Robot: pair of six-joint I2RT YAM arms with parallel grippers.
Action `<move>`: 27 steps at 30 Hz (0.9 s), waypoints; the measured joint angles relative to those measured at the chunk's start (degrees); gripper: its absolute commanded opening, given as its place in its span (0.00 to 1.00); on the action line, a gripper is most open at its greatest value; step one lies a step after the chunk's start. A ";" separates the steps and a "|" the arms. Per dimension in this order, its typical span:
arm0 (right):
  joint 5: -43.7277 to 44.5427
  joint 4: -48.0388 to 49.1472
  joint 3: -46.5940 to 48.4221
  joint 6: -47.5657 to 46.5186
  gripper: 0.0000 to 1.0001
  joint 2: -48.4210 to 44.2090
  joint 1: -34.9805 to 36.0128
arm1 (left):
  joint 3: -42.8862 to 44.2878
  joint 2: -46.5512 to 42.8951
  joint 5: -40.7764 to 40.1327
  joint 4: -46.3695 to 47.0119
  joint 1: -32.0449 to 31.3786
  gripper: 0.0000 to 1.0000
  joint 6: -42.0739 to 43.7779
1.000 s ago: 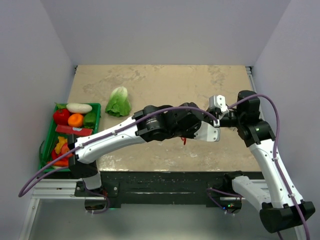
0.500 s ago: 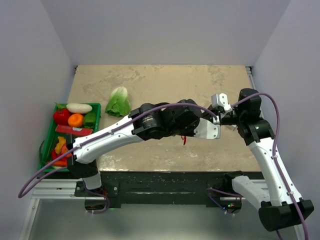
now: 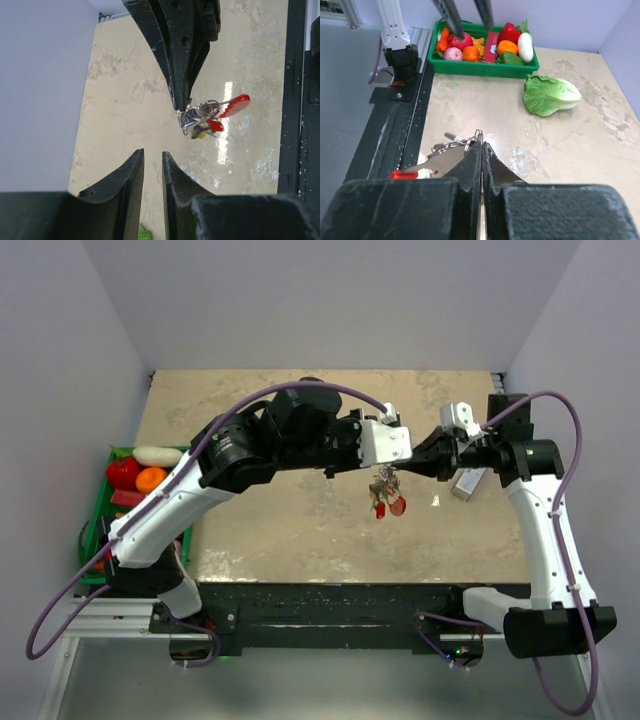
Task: Remove the keys from the keyring
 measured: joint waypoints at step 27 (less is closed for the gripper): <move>-0.04 -13.51 7.72 -8.35 0.00 -4.31 -0.11 | -15.91 -4.20 38.75 9.07 15.39 0.25 -1.64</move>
